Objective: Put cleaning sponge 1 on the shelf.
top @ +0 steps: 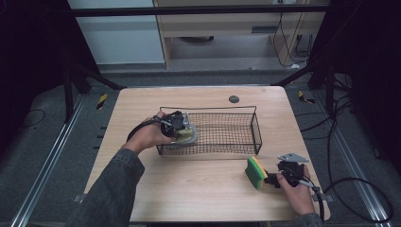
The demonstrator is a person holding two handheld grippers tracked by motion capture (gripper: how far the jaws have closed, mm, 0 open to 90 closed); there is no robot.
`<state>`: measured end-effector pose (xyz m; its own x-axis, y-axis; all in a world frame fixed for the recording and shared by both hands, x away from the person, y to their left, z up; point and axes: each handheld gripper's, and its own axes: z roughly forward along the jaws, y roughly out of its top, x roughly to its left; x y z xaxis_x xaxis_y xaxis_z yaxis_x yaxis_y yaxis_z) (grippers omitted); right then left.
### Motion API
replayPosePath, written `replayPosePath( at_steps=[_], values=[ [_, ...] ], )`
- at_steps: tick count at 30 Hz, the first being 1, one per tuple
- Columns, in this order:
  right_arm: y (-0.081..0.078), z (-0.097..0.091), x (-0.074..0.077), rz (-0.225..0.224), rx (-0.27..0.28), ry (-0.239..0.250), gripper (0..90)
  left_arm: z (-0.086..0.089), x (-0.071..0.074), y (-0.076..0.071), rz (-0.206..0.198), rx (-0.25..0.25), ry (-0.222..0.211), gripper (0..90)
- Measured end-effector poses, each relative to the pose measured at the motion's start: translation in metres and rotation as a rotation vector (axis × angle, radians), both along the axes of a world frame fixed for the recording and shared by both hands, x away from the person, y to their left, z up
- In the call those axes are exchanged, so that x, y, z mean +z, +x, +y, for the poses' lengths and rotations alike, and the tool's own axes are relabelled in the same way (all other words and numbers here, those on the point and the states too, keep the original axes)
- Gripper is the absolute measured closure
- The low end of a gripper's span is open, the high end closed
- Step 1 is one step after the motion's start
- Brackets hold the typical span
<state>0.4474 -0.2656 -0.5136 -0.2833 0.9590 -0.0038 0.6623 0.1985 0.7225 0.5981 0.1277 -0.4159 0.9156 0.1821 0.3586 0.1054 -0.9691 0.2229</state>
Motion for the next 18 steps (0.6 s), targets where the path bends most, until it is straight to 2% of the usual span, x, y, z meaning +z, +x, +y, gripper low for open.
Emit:
replayPosePath(
  at_steps=[18],
  values=[
    [0.0000, 0.0000, 0.0000, 0.000, 0.000, 0.000, 0.4, -0.0022, -0.0066, 0.0028, 0.025, 0.018, 0.002, 70.6]
  ],
)
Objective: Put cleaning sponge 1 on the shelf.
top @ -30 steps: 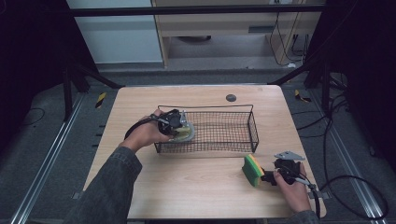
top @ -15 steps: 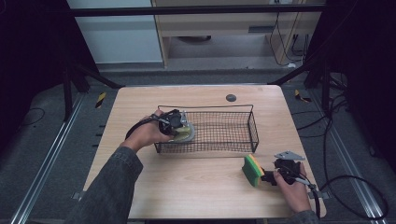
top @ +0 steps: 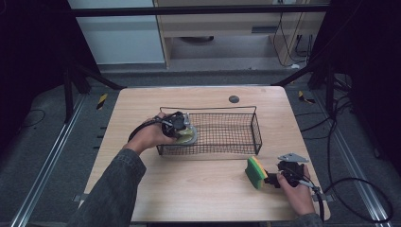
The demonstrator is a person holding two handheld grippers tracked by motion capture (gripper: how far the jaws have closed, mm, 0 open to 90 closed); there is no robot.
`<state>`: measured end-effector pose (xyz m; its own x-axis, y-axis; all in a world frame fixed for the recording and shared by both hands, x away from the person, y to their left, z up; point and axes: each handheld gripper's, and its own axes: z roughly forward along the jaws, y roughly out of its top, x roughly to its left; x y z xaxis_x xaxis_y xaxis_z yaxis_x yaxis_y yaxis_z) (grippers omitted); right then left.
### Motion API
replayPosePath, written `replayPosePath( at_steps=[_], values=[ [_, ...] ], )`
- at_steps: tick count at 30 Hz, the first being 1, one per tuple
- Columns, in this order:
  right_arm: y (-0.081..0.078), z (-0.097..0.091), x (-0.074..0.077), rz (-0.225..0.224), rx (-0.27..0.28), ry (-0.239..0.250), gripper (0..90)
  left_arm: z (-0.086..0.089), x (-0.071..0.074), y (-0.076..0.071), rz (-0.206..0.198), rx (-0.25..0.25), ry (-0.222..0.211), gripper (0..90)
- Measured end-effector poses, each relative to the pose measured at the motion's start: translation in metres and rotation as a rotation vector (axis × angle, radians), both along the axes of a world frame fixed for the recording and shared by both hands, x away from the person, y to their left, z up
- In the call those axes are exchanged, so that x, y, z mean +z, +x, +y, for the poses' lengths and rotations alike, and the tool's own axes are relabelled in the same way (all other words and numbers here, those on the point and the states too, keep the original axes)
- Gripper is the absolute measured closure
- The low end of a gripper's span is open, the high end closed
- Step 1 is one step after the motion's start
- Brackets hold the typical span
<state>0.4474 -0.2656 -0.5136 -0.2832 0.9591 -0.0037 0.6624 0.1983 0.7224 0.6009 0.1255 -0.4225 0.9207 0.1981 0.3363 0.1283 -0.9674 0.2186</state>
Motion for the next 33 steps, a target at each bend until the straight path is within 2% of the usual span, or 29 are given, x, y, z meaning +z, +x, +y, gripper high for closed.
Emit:
replayPosePath(
  at_steps=[11, 12, 18, 21, 22, 26, 31, 33],
  values=[
    [0.000, 0.000, 0.000, -0.002, 0.001, 0.000, 0.5, -0.002, -0.002, 0.001, -0.001, 0.003, 0.008, 70.0],
    [0.000, 0.000, 0.000, -0.002, 0.002, 0.000, 0.5, -0.002, -0.003, 0.000, -0.012, 0.009, 0.007, 69.8],
    [0.000, 0.000, 0.000, -0.002, 0.001, -0.001, 0.5, 0.001, -0.003, 0.000, -0.017, 0.018, -0.008, 67.6],
    [0.000, 0.000, 0.000, 0.000, 0.000, 0.000, 0.5, 0.004, 0.000, -0.001, -0.018, 0.037, -0.038, 64.7],
    [0.000, 0.000, 0.000, 0.000, 0.000, 0.003, 0.4, 0.005, 0.002, -0.001, -0.033, 0.033, -0.042, 62.5],
    [0.000, 0.000, 0.000, 0.002, -0.002, 0.004, 0.5, 0.007, 0.010, -0.003, -0.052, 0.040, -0.099, 60.0],
    [0.000, 0.000, 0.000, 0.002, -0.001, 0.003, 0.5, 0.005, 0.018, -0.008, -0.070, 0.031, -0.111, 56.7],
    [0.000, 0.000, 0.000, 0.002, 0.000, 0.003, 0.4, 0.006, 0.021, -0.009, -0.083, 0.037, -0.130, 54.9]
  ],
)
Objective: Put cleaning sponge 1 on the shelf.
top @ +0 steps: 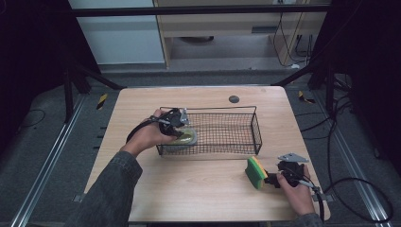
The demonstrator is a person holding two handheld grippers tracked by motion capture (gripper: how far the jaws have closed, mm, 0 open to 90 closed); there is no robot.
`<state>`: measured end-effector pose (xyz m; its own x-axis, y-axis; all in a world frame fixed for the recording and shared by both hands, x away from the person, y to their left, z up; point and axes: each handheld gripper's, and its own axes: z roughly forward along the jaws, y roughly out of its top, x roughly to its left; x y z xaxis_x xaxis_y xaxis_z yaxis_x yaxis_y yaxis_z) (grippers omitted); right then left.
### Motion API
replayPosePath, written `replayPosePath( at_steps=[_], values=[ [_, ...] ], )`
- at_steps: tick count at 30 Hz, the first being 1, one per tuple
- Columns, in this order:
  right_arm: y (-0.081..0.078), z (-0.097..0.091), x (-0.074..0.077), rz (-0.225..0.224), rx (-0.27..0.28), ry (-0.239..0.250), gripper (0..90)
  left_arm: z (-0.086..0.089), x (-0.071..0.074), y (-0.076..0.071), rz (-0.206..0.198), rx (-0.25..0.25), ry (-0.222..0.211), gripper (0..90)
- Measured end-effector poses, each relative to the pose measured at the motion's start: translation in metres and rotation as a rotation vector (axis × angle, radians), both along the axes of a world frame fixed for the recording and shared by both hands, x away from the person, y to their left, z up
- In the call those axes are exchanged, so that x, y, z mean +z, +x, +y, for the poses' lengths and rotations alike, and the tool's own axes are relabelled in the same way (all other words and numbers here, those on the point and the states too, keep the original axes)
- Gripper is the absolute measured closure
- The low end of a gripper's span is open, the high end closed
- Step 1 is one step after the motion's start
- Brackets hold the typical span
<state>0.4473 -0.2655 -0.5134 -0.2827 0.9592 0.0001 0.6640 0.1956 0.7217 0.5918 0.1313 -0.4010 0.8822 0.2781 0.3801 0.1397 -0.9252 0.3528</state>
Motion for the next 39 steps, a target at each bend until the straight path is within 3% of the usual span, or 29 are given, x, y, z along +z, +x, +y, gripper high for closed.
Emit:
replayPosePath(
  at_steps=[6, 11, 15, 18, 20, 25, 39],
  values=[
    [0.000, 0.000, 0.000, 0.000, 0.000, 0.001, 0.5, 0.004, 0.013, -0.004, -0.017, 0.023, -0.052, 43.3],
    [0.000, 0.000, 0.000, -0.003, 0.003, -0.002, 0.4, 0.006, 0.019, -0.006, -0.046, 0.080, -0.078, 19.1],
    [0.000, 0.000, 0.000, -0.002, 0.002, -0.001, 0.4, 0.011, 0.023, -0.009, -0.042, 0.114, -0.106, 8.5],
    [0.000, 0.000, 0.000, -0.002, 0.002, -0.001, 0.4, 0.016, 0.025, -0.013, -0.044, 0.131, -0.139, 6.6],
    [0.000, 0.000, 0.000, -0.002, 0.002, -0.001, 0.4, 0.020, 0.025, -0.016, -0.018, 0.153, -0.181, 4.3],
    [0.000, 0.000, 0.000, -0.002, 0.000, 0.002, 0.4, 0.027, 0.024, -0.026, -0.023, 0.166, -0.179, 4.1],
    [0.000, 0.000, 0.000, -0.002, 0.001, 0.002, 0.4, 0.047, 0.029, -0.051, -0.033, 0.221, -0.293, 3.0]
  ],
)
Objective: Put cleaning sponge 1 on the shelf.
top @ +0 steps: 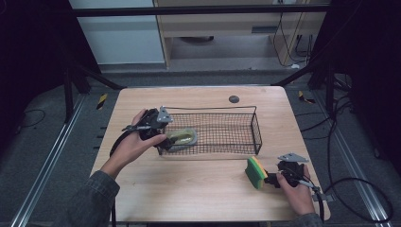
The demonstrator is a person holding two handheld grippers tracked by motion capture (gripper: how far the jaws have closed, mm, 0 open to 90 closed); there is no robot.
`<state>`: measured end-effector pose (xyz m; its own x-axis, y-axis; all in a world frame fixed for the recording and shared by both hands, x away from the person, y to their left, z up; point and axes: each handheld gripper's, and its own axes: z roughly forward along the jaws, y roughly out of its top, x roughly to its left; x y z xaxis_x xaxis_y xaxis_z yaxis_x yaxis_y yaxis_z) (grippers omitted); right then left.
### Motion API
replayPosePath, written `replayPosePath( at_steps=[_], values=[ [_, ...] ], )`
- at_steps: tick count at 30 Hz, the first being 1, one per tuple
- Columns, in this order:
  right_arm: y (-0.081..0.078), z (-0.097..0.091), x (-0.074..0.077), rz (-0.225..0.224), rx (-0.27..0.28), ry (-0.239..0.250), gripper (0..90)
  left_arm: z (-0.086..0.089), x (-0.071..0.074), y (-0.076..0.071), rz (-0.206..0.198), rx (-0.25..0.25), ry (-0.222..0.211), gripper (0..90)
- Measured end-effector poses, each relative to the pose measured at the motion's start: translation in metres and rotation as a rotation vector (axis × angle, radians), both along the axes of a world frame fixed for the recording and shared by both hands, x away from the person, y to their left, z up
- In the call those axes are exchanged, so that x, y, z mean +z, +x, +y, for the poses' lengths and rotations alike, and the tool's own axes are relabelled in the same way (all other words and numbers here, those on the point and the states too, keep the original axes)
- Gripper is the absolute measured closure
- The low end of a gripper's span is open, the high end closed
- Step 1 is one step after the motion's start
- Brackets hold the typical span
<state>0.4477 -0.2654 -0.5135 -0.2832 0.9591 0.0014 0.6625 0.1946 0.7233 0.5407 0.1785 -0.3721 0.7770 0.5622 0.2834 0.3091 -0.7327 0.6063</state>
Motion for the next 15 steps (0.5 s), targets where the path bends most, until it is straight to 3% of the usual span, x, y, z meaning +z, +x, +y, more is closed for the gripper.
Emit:
replayPosePath(
  at_steps=[10, 15],
  values=[
    [0.000, 0.000, 0.000, 0.000, 0.000, 0.000, 0.4, 0.030, -0.003, -0.014, -0.006, 0.068, -0.091, 3.5],
    [0.000, 0.000, 0.000, 0.000, 0.000, 0.000, 0.4, 0.044, -0.010, -0.020, 0.002, 0.093, -0.100, 3.6]
  ],
)
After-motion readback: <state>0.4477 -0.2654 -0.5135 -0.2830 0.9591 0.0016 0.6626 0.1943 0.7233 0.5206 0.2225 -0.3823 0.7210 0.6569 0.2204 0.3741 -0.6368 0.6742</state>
